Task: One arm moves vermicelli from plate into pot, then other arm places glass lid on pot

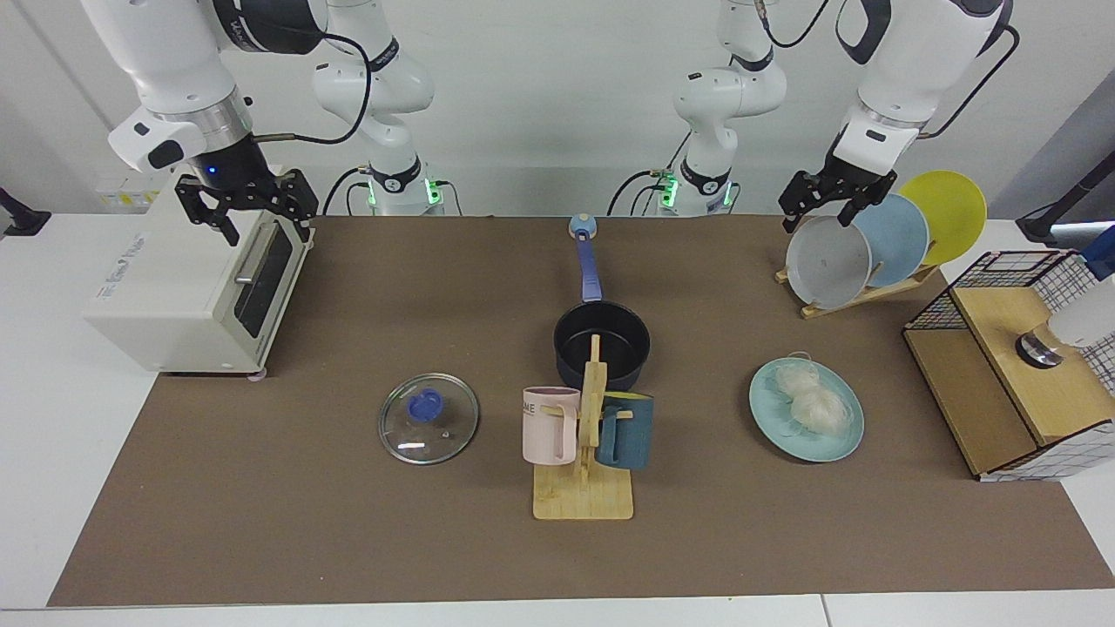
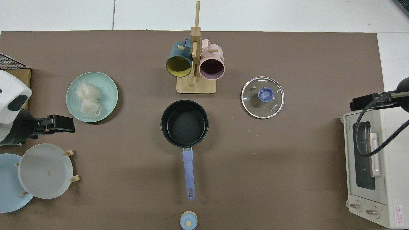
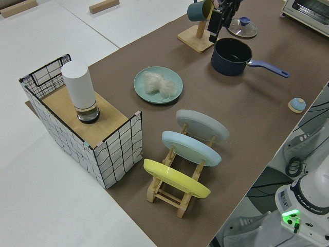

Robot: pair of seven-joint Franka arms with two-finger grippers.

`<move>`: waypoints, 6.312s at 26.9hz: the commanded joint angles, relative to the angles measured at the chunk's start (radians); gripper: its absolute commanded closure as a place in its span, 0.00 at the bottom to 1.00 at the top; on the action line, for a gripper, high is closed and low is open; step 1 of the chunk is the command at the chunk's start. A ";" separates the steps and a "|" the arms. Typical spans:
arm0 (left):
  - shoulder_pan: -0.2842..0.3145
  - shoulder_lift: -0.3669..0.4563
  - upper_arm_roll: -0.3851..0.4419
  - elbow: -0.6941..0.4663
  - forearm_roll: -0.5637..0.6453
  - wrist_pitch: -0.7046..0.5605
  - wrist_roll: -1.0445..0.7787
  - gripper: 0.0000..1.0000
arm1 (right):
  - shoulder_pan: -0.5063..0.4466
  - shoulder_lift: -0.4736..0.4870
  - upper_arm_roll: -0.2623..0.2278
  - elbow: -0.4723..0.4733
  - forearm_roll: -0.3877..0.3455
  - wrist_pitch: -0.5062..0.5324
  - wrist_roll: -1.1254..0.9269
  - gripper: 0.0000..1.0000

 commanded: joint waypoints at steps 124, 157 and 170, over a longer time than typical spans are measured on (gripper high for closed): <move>-0.100 0.433 -0.416 -0.056 -0.017 0.566 -0.580 1.00 | 0.115 0.599 0.168 0.089 -0.114 0.367 0.110 0.00; -0.063 0.400 -0.388 0.034 0.151 0.351 -0.651 0.00 | 0.117 0.588 0.177 0.085 -0.112 0.372 0.119 1.00; -0.065 0.259 -0.080 0.234 0.059 0.004 -0.219 0.00 | 0.100 0.487 0.177 0.089 -0.095 0.347 0.116 1.00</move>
